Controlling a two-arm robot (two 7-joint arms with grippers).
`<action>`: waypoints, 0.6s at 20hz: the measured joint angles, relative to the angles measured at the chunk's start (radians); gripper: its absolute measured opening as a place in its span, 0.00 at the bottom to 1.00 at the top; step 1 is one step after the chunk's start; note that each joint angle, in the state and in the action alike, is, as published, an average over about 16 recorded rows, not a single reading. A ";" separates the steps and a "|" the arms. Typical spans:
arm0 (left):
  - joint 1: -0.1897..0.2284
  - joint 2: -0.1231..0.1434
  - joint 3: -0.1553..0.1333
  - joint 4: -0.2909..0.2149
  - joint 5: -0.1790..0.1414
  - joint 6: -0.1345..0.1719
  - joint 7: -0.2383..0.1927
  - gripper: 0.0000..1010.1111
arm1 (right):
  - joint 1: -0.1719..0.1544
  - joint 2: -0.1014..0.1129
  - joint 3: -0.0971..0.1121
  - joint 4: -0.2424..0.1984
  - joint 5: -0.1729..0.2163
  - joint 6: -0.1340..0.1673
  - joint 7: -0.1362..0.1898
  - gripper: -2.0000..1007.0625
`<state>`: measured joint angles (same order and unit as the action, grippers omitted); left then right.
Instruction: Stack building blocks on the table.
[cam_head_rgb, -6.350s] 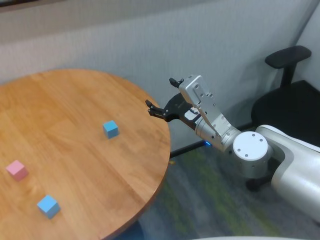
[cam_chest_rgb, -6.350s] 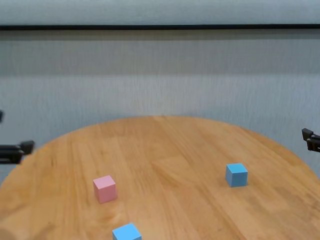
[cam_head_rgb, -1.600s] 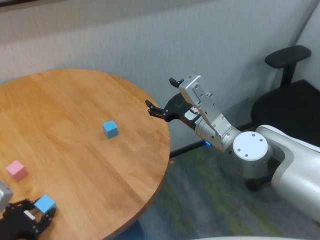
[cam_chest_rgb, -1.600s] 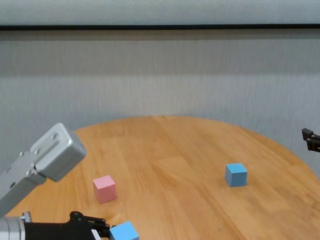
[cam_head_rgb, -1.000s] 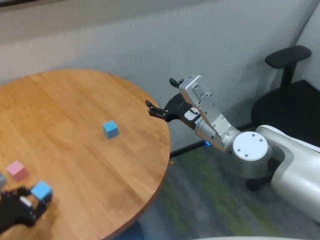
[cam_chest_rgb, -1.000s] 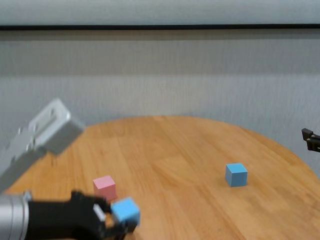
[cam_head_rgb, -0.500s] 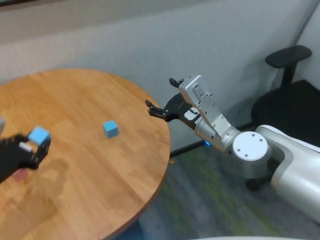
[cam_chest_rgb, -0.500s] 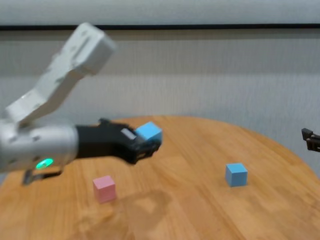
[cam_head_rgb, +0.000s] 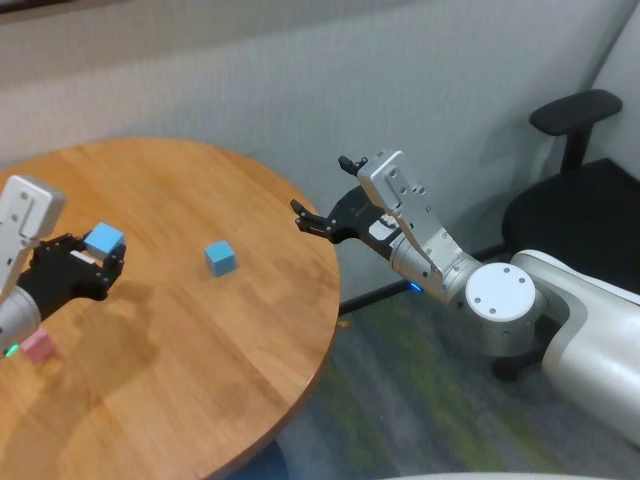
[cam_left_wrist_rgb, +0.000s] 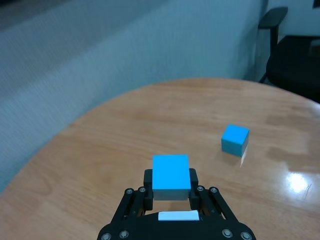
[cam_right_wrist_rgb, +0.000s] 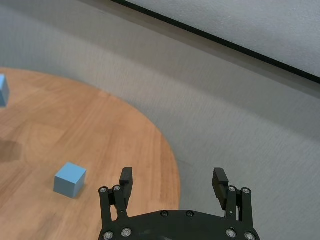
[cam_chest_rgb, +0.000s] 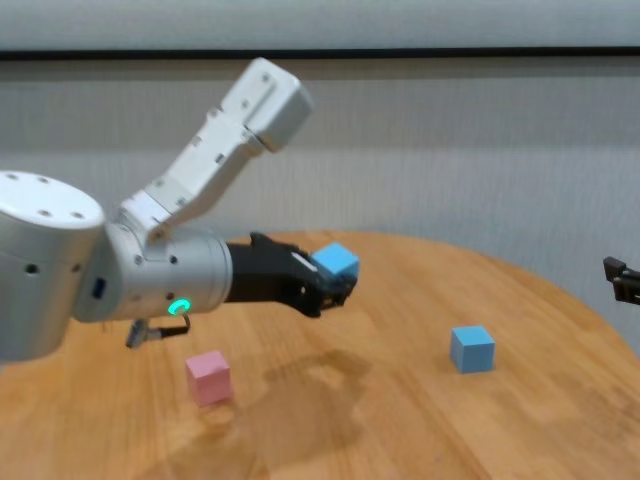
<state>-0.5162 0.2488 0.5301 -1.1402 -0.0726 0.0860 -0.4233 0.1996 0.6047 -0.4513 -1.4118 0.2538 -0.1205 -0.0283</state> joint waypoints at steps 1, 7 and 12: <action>-0.009 -0.011 0.002 0.021 0.006 0.000 0.003 0.39 | 0.000 0.000 0.000 0.000 0.000 0.000 0.000 1.00; -0.051 -0.060 0.006 0.135 0.033 -0.010 0.011 0.39 | 0.000 0.000 0.000 0.000 0.000 0.000 0.000 1.00; -0.077 -0.090 0.001 0.222 0.048 -0.032 0.013 0.39 | 0.000 0.000 0.000 0.000 0.000 0.000 0.000 1.00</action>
<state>-0.5935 0.1589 0.5306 -0.9185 -0.0250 0.0542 -0.4105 0.1996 0.6046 -0.4513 -1.4118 0.2538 -0.1205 -0.0283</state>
